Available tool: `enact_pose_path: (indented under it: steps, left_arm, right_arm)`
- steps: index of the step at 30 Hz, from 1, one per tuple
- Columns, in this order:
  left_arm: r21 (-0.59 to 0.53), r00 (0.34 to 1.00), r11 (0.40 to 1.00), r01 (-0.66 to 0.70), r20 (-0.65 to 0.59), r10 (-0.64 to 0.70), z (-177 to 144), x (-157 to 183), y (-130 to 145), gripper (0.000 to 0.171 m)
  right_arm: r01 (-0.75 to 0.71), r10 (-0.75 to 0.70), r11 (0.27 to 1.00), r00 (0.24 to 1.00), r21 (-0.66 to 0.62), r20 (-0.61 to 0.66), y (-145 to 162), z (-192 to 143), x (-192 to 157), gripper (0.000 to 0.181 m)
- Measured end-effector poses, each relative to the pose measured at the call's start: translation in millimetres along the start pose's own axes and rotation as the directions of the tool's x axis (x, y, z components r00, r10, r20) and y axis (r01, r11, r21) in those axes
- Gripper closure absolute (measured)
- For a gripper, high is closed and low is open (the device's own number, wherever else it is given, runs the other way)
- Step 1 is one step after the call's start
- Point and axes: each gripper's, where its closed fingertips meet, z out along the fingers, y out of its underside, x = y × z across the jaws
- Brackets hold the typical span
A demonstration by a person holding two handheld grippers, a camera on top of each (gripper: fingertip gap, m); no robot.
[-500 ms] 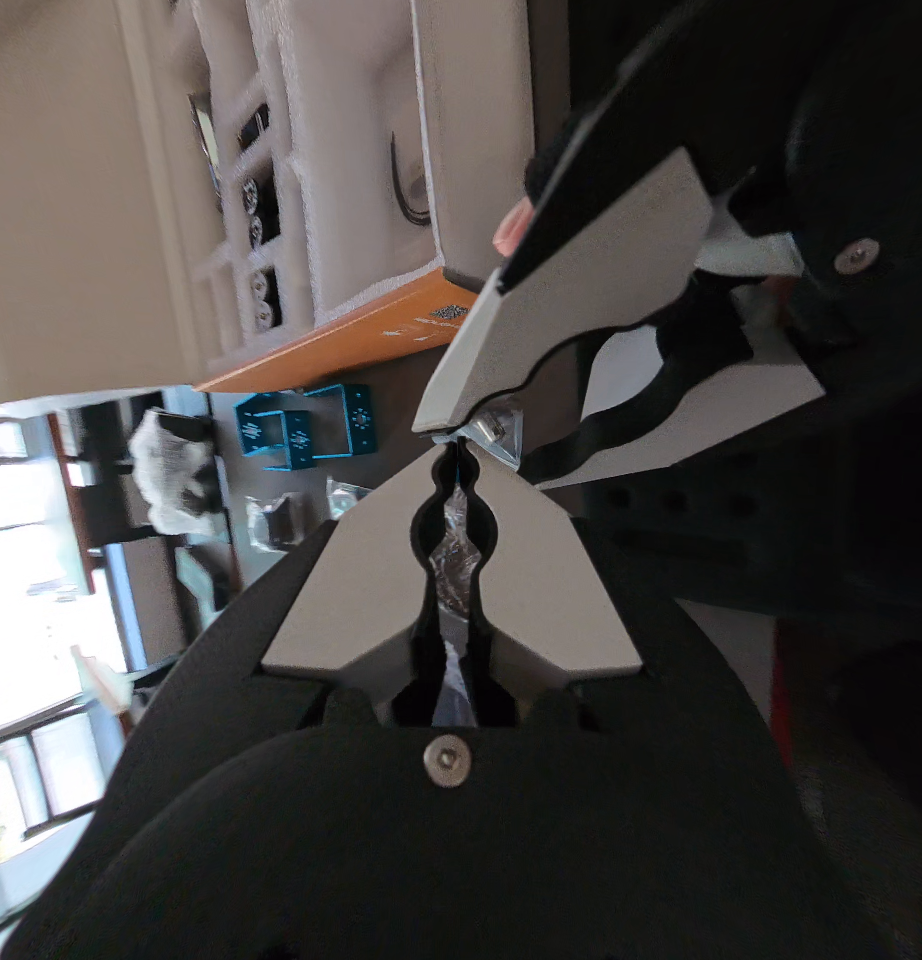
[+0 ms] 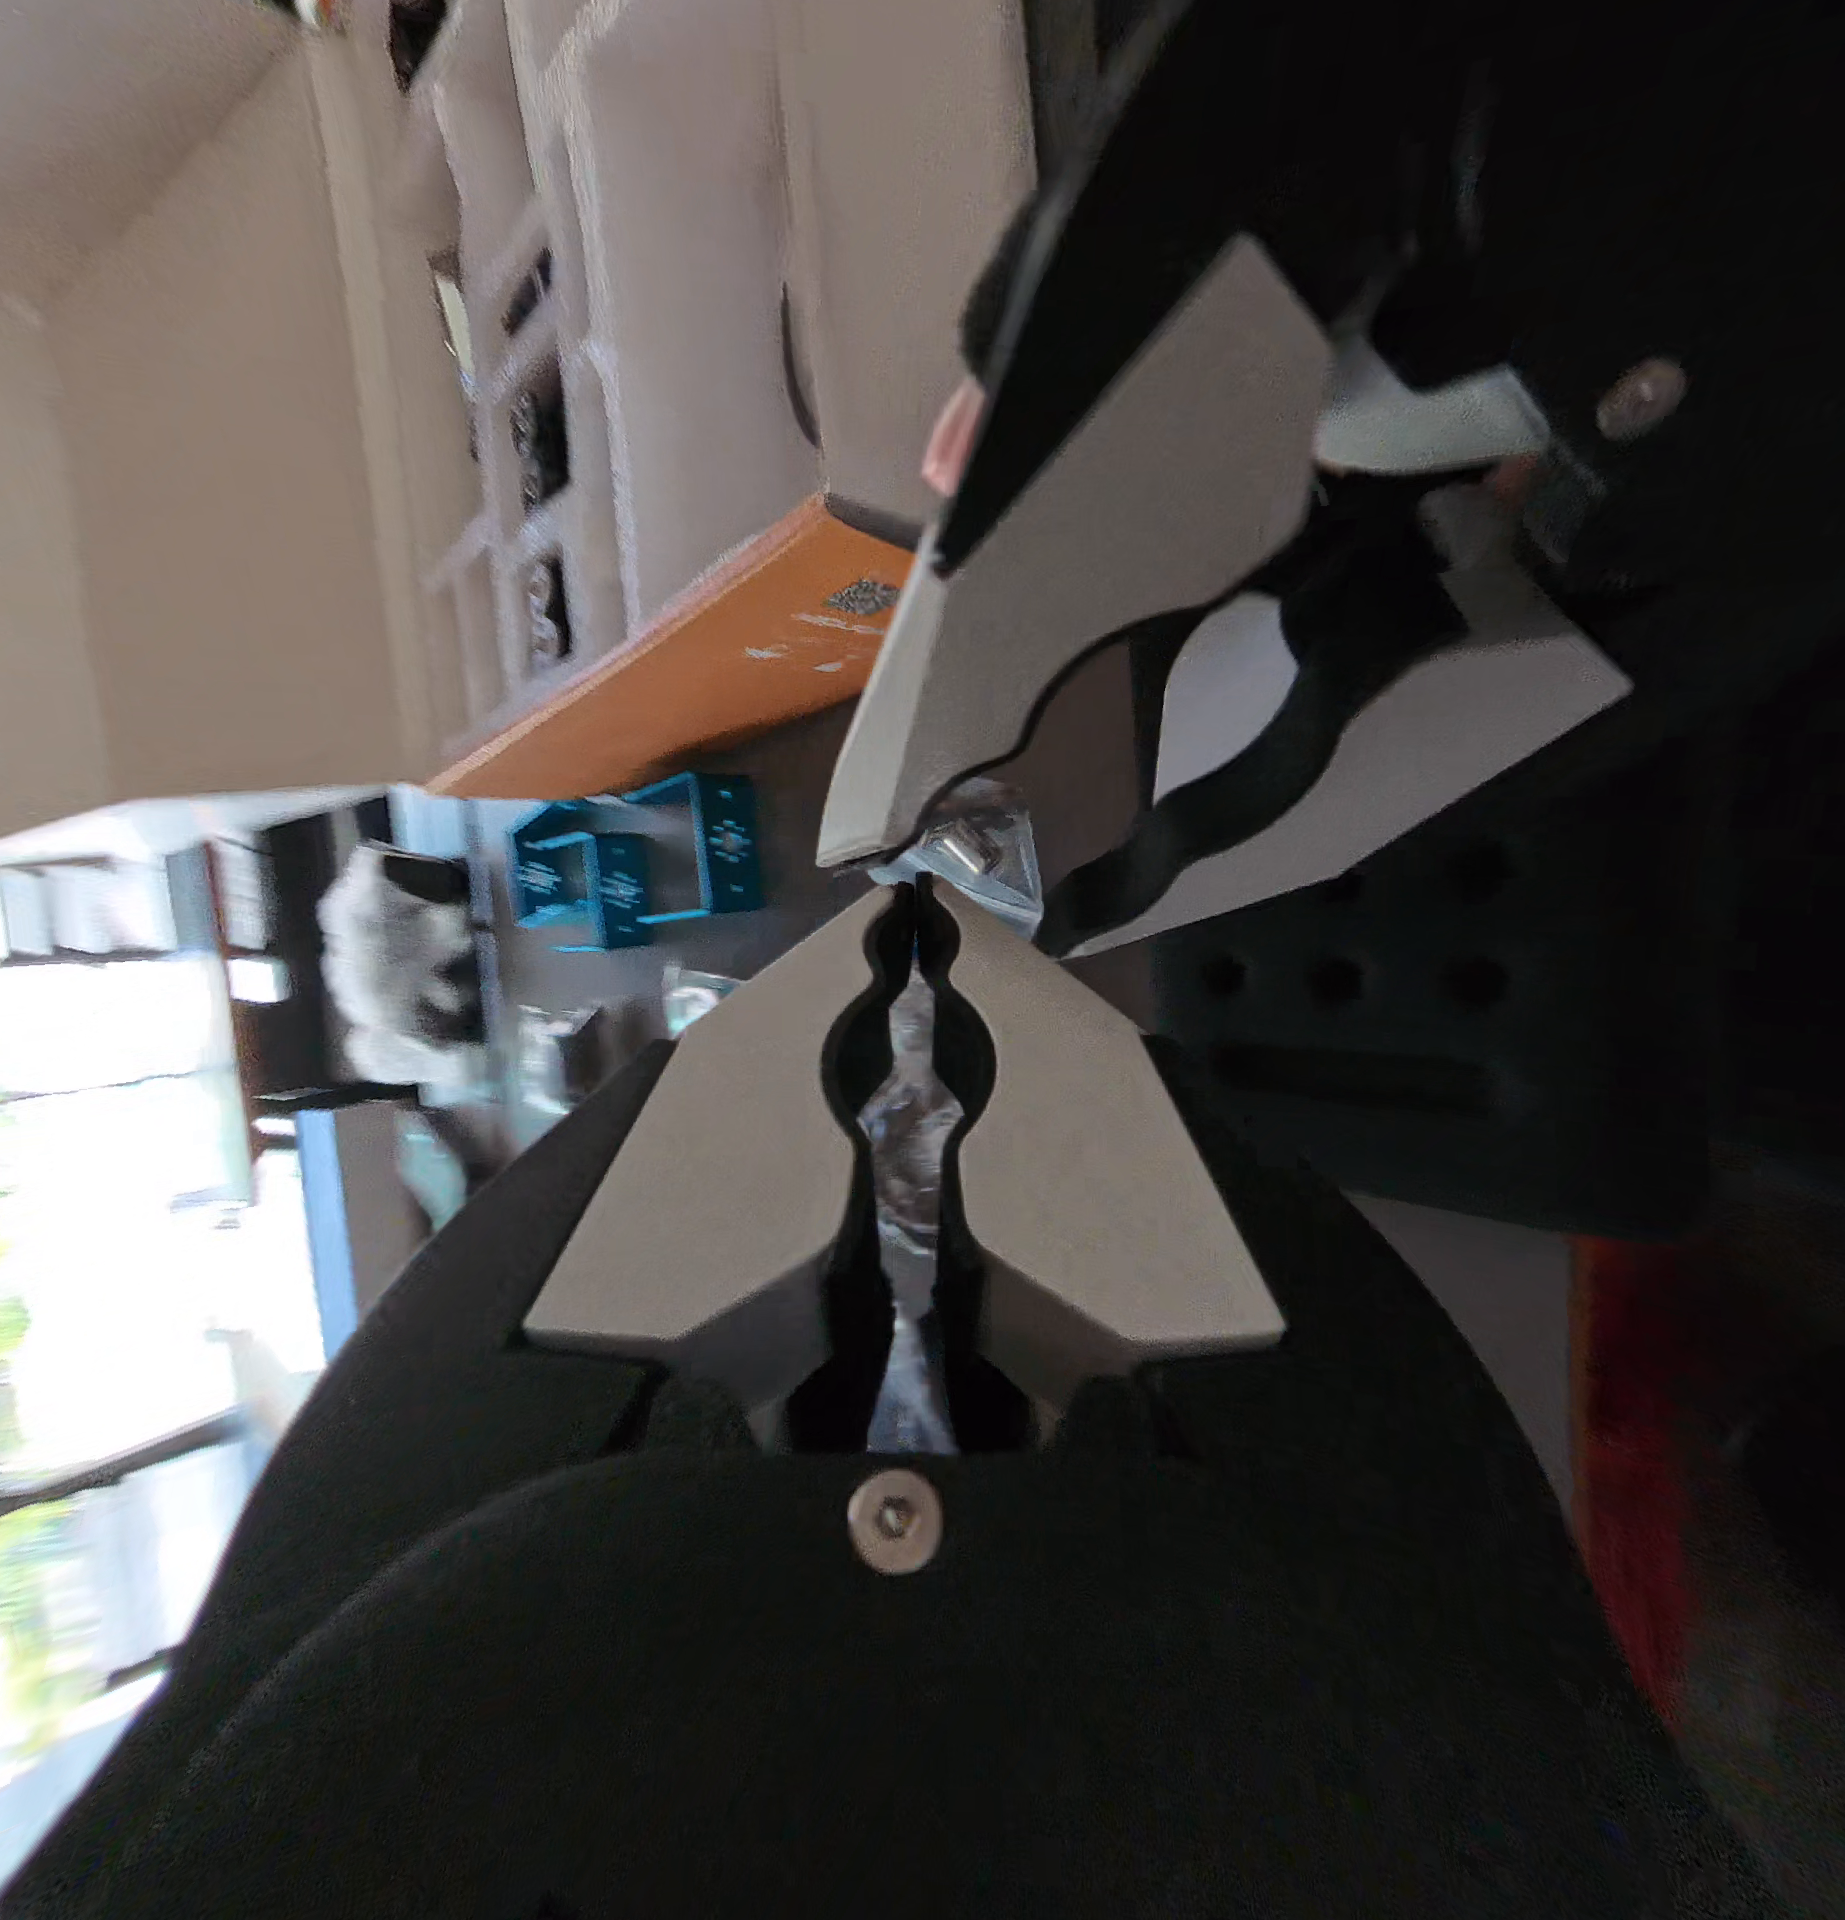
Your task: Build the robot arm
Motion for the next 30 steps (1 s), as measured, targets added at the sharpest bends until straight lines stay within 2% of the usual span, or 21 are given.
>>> enact_pose_path:
  steps: [2, 3, 6, 9, 12, 14, 18, 20, 21, 26, 28, 30]
  left_arm:
    - [0.042, 0.971, 0.976, 0.215, -0.113, -0.210, -0.6, 1.1, -0.7, 0.171]
    - [0.058, 0.934, 0.944, 0.324, -0.179, -0.309, -1.5, 1.2, -2.0, 0.171]
    - [0.082, 0.775, 0.806, 0.587, -0.345, -0.529, -4.1, -1.4, -3.9, 0.171]
    - [0.104, 0.655, 0.684, 0.722, -0.423, -0.627, -3.1, -4.2, 2.5, 0.171]
    - [0.063, 0.511, 0.575, 0.816, -0.545, -0.665, -5.4, 7.6, 2.7, 0.171]
    - [0.048, 0.429, 0.503, 0.863, -0.596, -0.679, -6.9, 12.8, 1.1, 0.171]
    - [0.032, 0.292, 0.356, 0.934, -0.645, -0.706, -6.9, 15.0, -3.9, 0.171]
    - [0.052, 0.268, 0.310, 0.949, -0.648, -0.713, -6.3, 13.8, -6.4, 0.171]
    - [0.058, 0.267, 0.302, 0.952, -0.641, -0.719, -5.0, 14.8, -6.7, 0.171]
    - [0.080, 0.298, 0.312, 0.947, -0.588, -0.752, 2.1, 24.4, -10.8, 0.171]
    - [0.078, 0.300, 0.316, 0.946, -0.586, -0.753, 4.8, 30.5, -15.8, 0.171]
    - [0.076, 0.307, 0.324, 0.943, -0.576, -0.758, 8.8, 35.4, -19.9, 0.171]
  right_arm:
    - [-0.008, 0.009, 1.000, 1.000, -0.010, 0.024, 1.6, 1.0, -2.0, 0.142]
    - [-0.023, 0.024, 1.000, 0.999, -0.014, 0.035, 2.5, 1.3, -2.0, 0.141]
    - [-0.093, 0.095, 0.995, 0.992, -0.022, 0.082, 2.5, -0.7, -0.7, 0.141]
    - [-0.146, 0.159, 0.985, 0.975, -0.090, 0.153, 8.1, -5.1, -3.3, 0.141]
    - [-0.218, 0.272, 0.946, 0.937, -0.242, 0.218, 19.4, -15.2, -12.0, 0.141]
    - [-0.355, 0.446, 0.867, 0.866, -0.349, 0.225, 24.1, -23.7, -18.5, 0.144]
    - [-0.662, 0.767, 0.632, 0.608, -0.402, 0.205, 9.5, -31.4, -23.8, 0.144]
    - [-0.726, 0.843, 0.532, 0.500, -0.436, 0.196, 8.8, -31.8, -25.8, 0.143]
    - [-0.737, 0.862, 0.501, 0.470, -0.453, 0.188, 11.2, -31.7, -26.5, 0.144]
    - [-0.786, 0.914, 0.404, 0.370, -0.468, 0.168, 13.4, -31.6, -28.0, 0.149]
    - [-0.791, 0.921, 0.388, 0.353, -0.473, 0.165, 12.7, -32.3, -29.1, 0.152]
    - [-0.768, 0.908, 0.411, 0.394, -0.492, 0.143, 20.2, -33.4, -30.6, 0.161]
